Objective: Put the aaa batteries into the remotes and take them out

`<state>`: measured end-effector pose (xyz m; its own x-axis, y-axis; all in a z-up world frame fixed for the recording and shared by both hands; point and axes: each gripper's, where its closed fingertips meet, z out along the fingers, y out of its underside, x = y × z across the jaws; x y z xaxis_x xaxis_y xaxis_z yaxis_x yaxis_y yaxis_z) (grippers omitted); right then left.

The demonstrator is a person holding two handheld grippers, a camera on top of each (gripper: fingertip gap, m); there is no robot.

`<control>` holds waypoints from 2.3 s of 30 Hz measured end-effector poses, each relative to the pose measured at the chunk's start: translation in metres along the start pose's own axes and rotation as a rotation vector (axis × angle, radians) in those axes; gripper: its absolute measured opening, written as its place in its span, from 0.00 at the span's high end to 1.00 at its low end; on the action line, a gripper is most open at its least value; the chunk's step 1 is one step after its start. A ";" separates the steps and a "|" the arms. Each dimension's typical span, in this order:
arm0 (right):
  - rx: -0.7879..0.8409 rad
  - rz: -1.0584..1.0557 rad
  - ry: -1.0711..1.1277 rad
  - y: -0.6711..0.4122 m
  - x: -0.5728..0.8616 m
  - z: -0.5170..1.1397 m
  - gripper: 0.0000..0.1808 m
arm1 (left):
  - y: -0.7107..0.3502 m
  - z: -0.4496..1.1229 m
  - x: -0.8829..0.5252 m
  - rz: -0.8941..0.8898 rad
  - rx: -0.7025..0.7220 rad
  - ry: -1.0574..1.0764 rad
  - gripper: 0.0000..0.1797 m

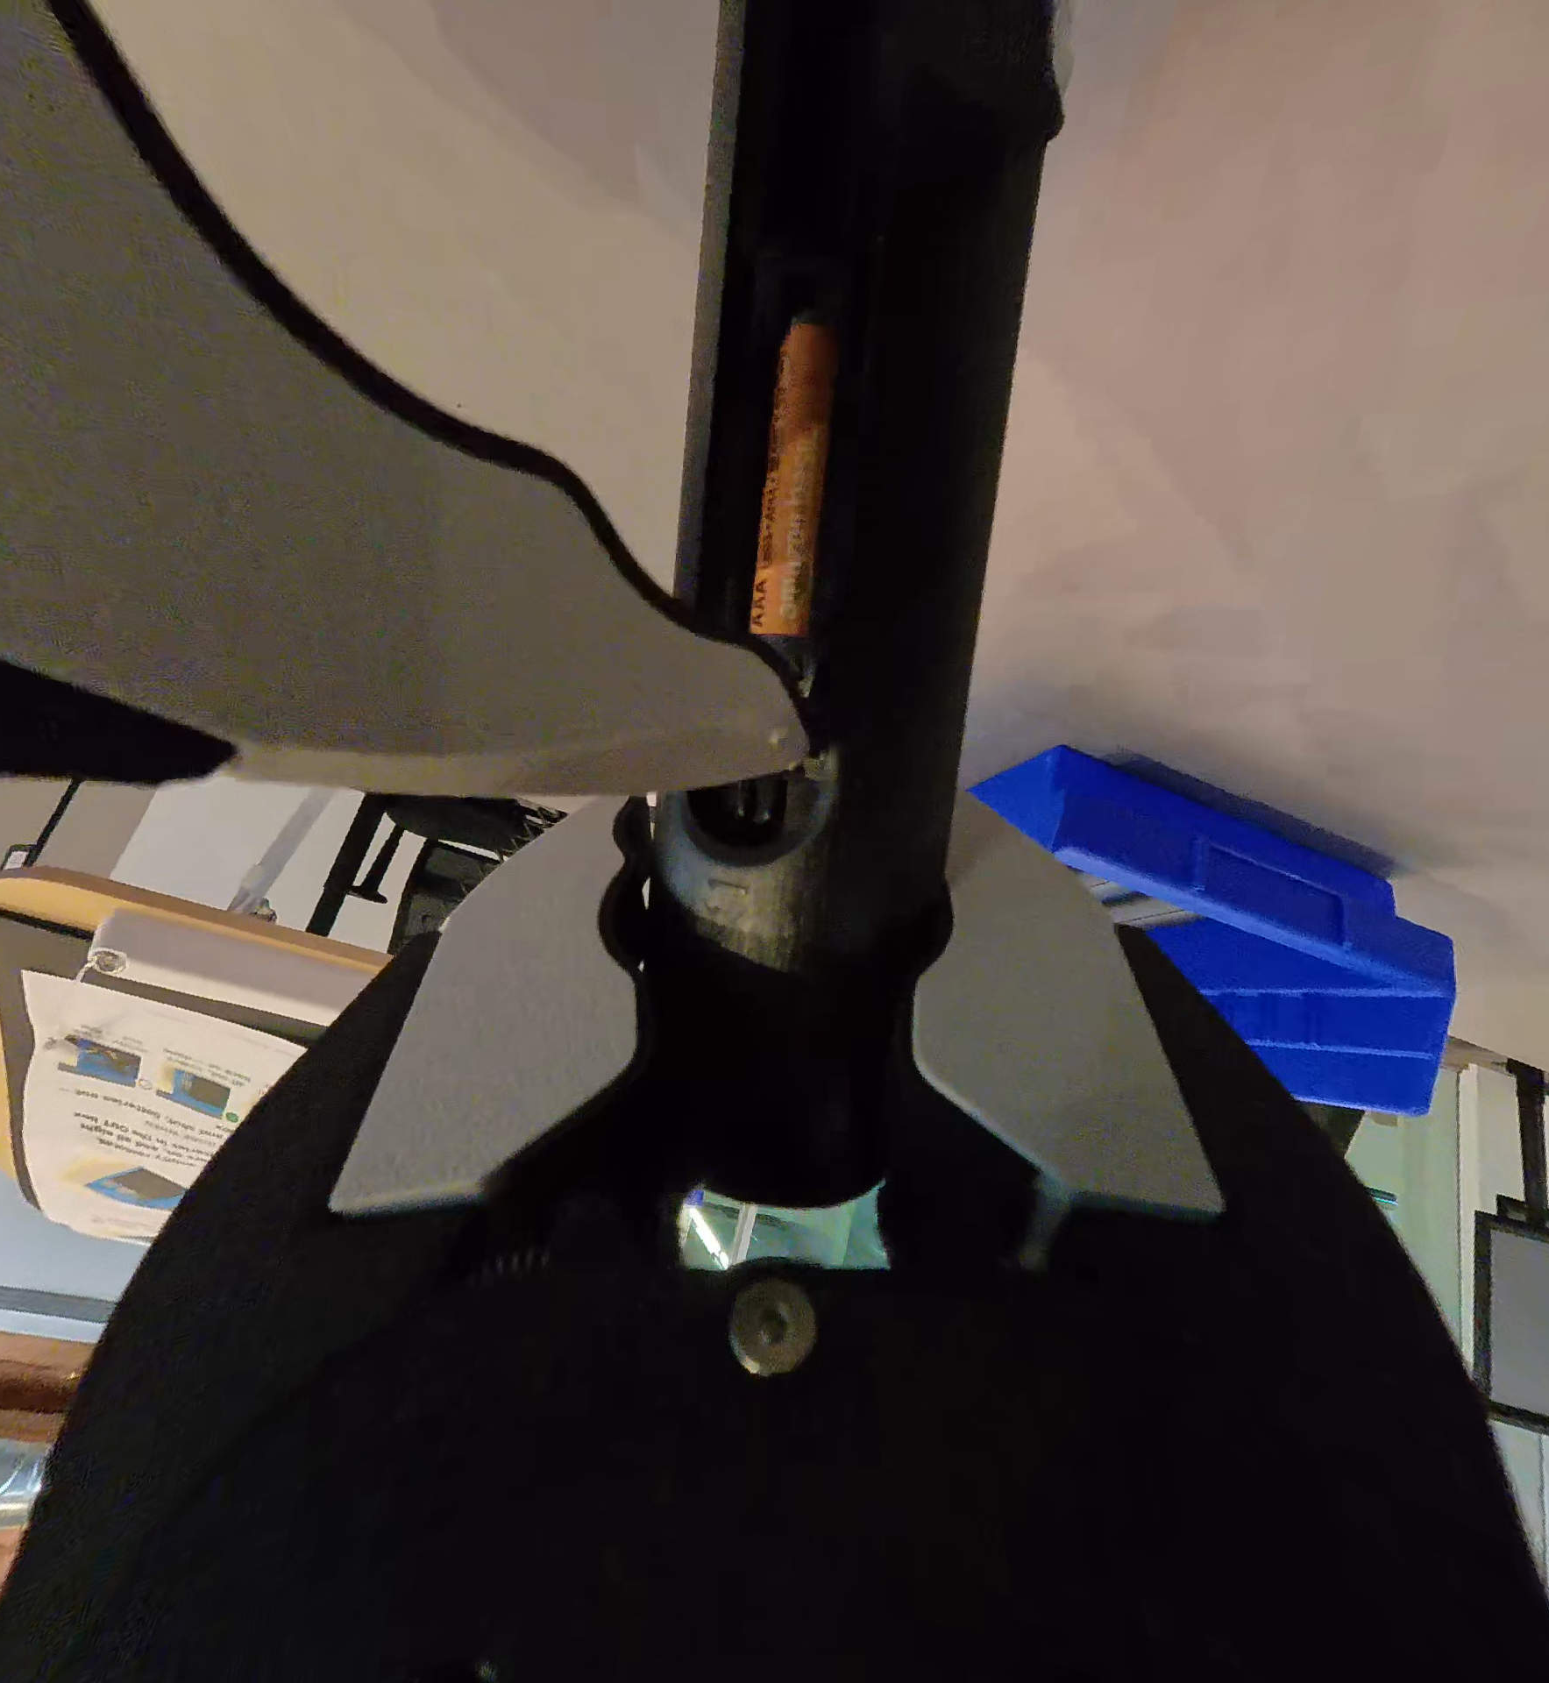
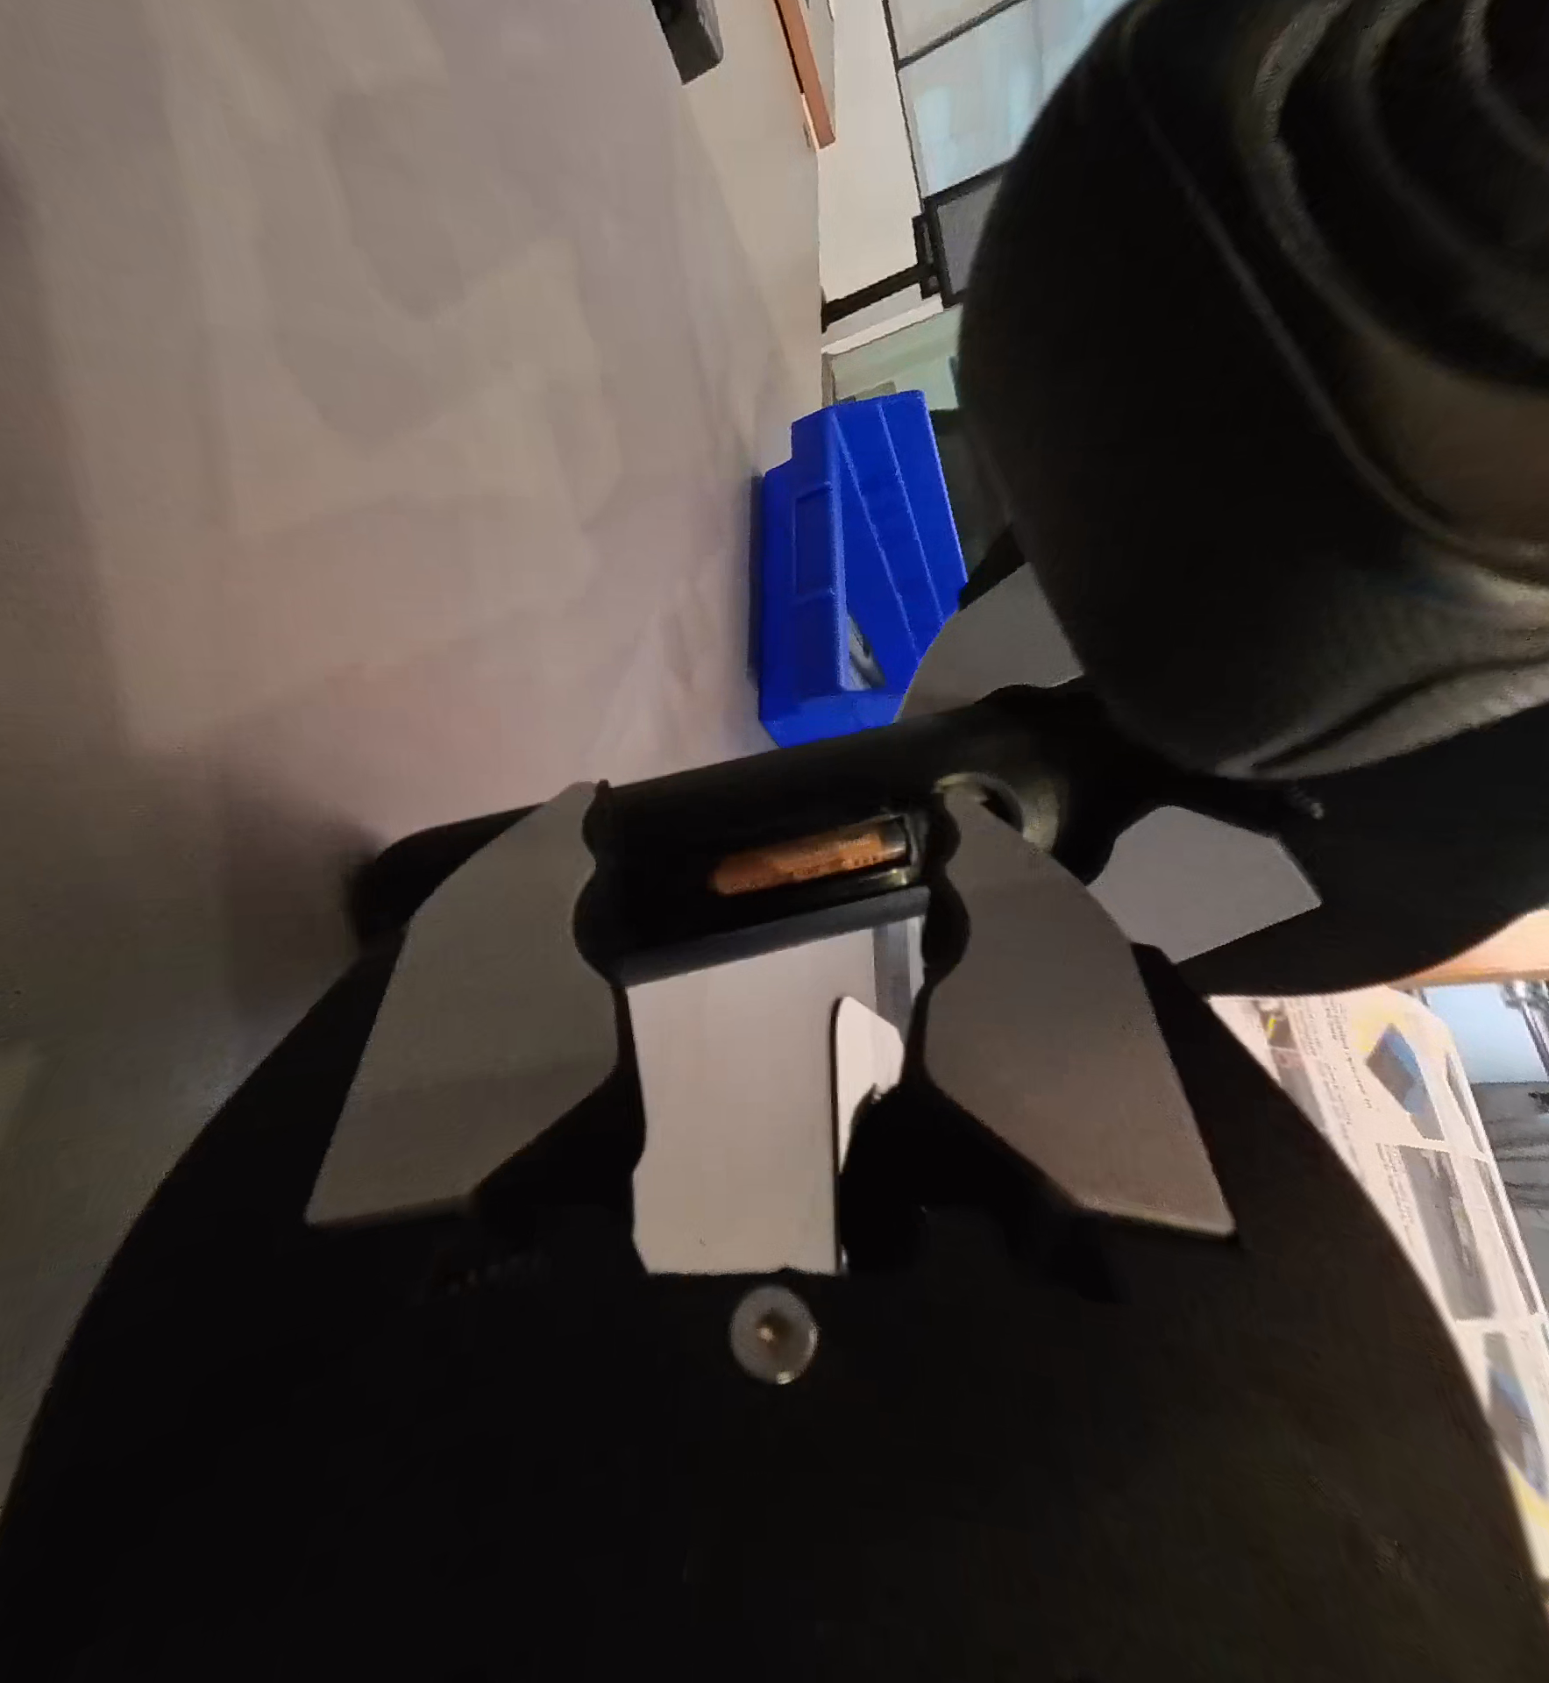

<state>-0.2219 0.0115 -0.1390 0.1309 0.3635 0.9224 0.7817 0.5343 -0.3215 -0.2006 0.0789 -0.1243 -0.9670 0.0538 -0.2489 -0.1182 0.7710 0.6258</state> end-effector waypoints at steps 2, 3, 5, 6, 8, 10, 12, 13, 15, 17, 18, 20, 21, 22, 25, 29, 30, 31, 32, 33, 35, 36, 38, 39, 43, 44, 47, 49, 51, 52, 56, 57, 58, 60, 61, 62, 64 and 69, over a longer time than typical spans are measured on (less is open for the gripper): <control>0.000 0.012 -0.017 0.001 -0.001 0.000 0.65 | 0.000 0.000 -0.001 0.003 -0.002 0.004 0.69; -0.003 0.027 -0.020 0.002 -0.001 0.000 0.65 | 0.000 0.000 -0.002 0.005 -0.004 0.003 0.70; -0.001 0.031 -0.023 0.004 -0.001 -0.002 0.66 | 0.000 0.000 -0.003 0.009 -0.008 0.001 0.70; -0.001 0.039 -0.024 0.004 0.000 -0.002 0.67 | 0.000 0.001 -0.004 0.013 -0.009 0.002 0.69; -0.002 0.035 -0.017 0.005 0.001 -0.002 0.67 | 0.000 0.000 -0.005 0.014 -0.005 0.003 0.69; 0.006 0.049 -0.024 0.007 -0.001 -0.005 0.71 | 0.001 0.001 -0.004 0.019 -0.017 0.010 0.69; 0.005 0.051 -0.027 0.008 -0.004 -0.004 0.71 | 0.001 0.001 -0.004 0.021 -0.018 0.011 0.69; 0.009 0.049 -0.022 0.008 -0.005 -0.004 0.71 | 0.001 0.001 -0.004 0.021 -0.020 0.011 0.69; 0.008 0.048 -0.022 0.007 -0.004 -0.004 0.70 | 0.001 0.001 -0.003 0.022 -0.024 0.012 0.69; 0.002 0.065 -0.008 0.009 0.000 -0.003 0.64 | 0.002 0.002 -0.003 0.019 -0.020 0.014 0.70; -0.005 0.079 -0.009 0.010 0.002 -0.002 0.62 | 0.002 0.002 -0.003 0.019 -0.019 0.016 0.70; -0.006 0.095 -0.022 0.012 0.001 -0.001 0.63 | 0.001 0.001 -0.005 0.027 -0.018 0.006 0.70; -0.008 0.080 -0.023 0.012 0.000 -0.001 0.63 | 0.001 0.001 -0.005 0.025 -0.015 0.009 0.70; -0.008 0.066 -0.017 0.012 0.000 -0.002 0.63 | 0.001 0.001 -0.006 0.025 -0.013 0.011 0.70; -0.007 0.073 -0.015 0.013 0.000 -0.002 0.63 | 0.001 0.002 -0.006 0.031 -0.017 0.016 0.70; 0.000 0.069 -0.002 0.012 0.002 -0.003 0.65 | 0.000 0.002 -0.006 0.028 -0.013 0.023 0.70; 0.003 0.061 0.003 0.012 0.001 -0.003 0.66 | 0.000 0.002 -0.006 0.026 -0.013 0.027 0.70; 0.009 0.036 0.012 0.011 0.001 -0.004 0.69 | 0.000 0.002 -0.006 0.023 -0.012 0.029 0.70; 0.009 0.022 0.008 0.011 -0.002 -0.004 0.73 | 0.001 0.003 -0.006 0.025 -0.015 0.031 0.69; 0.007 0.023 0.004 0.011 -0.003 -0.004 0.74 | 0.002 0.004 -0.005 0.028 -0.022 0.033 0.69; 0.012 0.043 0.000 0.012 -0.003 -0.003 0.73 | 0.002 0.005 -0.004 0.028 -0.022 0.034 0.69; 0.010 0.040 0.005 0.011 -0.002 -0.003 0.72 | 0.002 0.005 -0.004 0.031 -0.023 0.033 0.69; 0.006 0.031 0.025 0.012 0.000 -0.002 0.68 | 0.002 0.005 -0.004 0.029 -0.018 0.035 0.70; 0.007 0.042 0.015 0.012 -0.001 -0.002 0.69 | 0.002 0.005 -0.004 0.028 -0.015 0.034 0.70; 0.007 0.053 0.006 0.013 -0.003 0.000 0.68 | 0.002 0.006 -0.004 0.033 -0.016 0.039 0.70; 0.010 0.055 0.006 0.013 -0.003 0.000 0.68 | 0.002 0.006 -0.004 0.028 -0.014 0.040 0.70; 0.013 0.054 0.012 0.014 -0.002 0.000 0.68 | 0.002 0.006 -0.005 0.032 -0.022 0.040 0.70; 0.010 0.047 0.020 0.015 -0.002 0.000 0.68 | 0.002 0.006 -0.006 0.038 -0.021 0.033 0.70; 0.011 0.054 0.019 0.016 -0.002 0.000 0.68 | 0.002 0.006 -0.006 0.040 -0.023 0.039 0.70; 0.006 0.054 0.016 0.016 -0.002 0.000 0.68 | 0.002 0.007 -0.006 0.045 -0.023 0.039 0.70; -0.115 0.109 -0.045 0.043 -0.008 0.008 0.59 | -0.013 -0.003 -0.004 0.029 0.073 0.070 0.88; -0.105 0.142 -0.056 0.047 -0.009 0.008 0.60 | -0.017 -0.006 -0.008 0.000 0.088 0.058 0.88; -0.113 0.116 -0.047 0.044 -0.007 0.005 0.63 | -0.019 -0.007 -0.009 -0.007 0.094 0.055 0.88; -0.073 0.179 -0.063 0.042 -0.008 0.004 0.64 | -0.020 -0.007 -0.007 -0.044 0.115 0.079 0.87; -0.078 0.184 -0.070 0.045 -0.007 0.004 0.65 | -0.019 -0.004 -0.007 -0.055 0.121 0.061 0.87; -0.075 0.211 -0.075 0.046 -0.007 0.005 0.68 | -0.018 0.000 -0.006 -0.084 0.134 0.060 0.87; -0.088 0.219 -0.072 0.052 -0.006 0.005 0.72 | -0.017 0.004 -0.006 -0.126 0.148 0.044 0.87; -0.119 0.321 -0.077 0.063 -0.005 0.003 0.82 | -0.018 0.010 -0.005 -0.244 0.163 -0.021 0.85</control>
<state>-0.1751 0.0456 -0.1650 0.3383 0.5575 0.7581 0.7747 0.2923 -0.5607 -0.1916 0.0708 -0.1422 -0.9096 -0.1339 -0.3934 -0.3070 0.8546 0.4189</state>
